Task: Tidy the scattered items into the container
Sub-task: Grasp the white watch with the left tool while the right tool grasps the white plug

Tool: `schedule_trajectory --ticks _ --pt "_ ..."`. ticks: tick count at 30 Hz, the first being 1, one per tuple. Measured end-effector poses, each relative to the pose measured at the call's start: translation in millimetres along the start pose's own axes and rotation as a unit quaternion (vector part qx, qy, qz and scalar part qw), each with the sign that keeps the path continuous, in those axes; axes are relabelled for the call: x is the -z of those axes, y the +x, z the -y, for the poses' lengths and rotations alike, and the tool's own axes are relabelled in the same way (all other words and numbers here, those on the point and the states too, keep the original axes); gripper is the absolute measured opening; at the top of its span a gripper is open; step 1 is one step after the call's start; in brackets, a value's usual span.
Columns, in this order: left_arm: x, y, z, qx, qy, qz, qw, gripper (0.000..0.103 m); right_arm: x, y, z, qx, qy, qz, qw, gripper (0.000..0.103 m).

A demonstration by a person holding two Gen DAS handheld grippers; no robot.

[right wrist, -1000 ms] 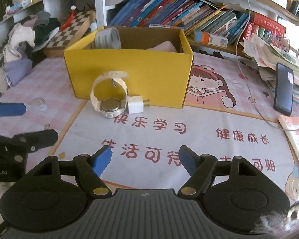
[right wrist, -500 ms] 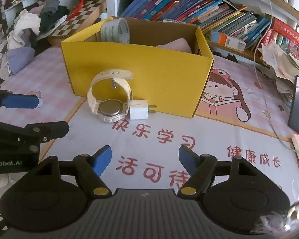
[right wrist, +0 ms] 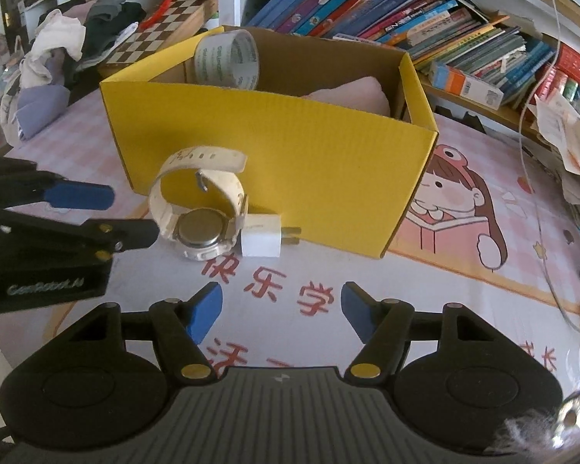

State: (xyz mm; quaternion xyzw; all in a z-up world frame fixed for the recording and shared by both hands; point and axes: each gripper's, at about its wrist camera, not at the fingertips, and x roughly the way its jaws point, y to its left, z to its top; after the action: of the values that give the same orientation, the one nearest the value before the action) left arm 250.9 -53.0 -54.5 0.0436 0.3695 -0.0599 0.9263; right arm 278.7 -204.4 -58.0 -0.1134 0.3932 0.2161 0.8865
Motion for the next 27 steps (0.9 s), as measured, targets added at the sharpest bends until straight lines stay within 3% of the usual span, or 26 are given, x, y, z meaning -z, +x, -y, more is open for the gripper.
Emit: schedule_trajectory --ticks 3,8,10,20,27 --pt "-5 8 2 -0.002 0.003 0.004 1.0 0.036 -4 4 3 -0.004 -0.004 0.002 1.0 0.066" --pt "-9 22 -2 -0.006 -0.003 -0.008 0.9999 0.01 -9 10 6 -0.011 -0.008 0.004 1.0 0.066" --pt "-7 19 -6 -0.005 -0.013 -0.01 0.9999 0.007 -11 12 6 -0.014 -0.008 0.006 1.0 0.066" --pt "4 -6 -23 -0.02 -0.053 -0.028 0.998 0.004 -23 38 6 -0.031 0.0 -0.009 0.999 0.066" --pt "6 -21 -27 -0.036 -0.06 -0.018 0.9974 0.004 -29 54 5 -0.038 0.013 -0.014 0.999 0.065"
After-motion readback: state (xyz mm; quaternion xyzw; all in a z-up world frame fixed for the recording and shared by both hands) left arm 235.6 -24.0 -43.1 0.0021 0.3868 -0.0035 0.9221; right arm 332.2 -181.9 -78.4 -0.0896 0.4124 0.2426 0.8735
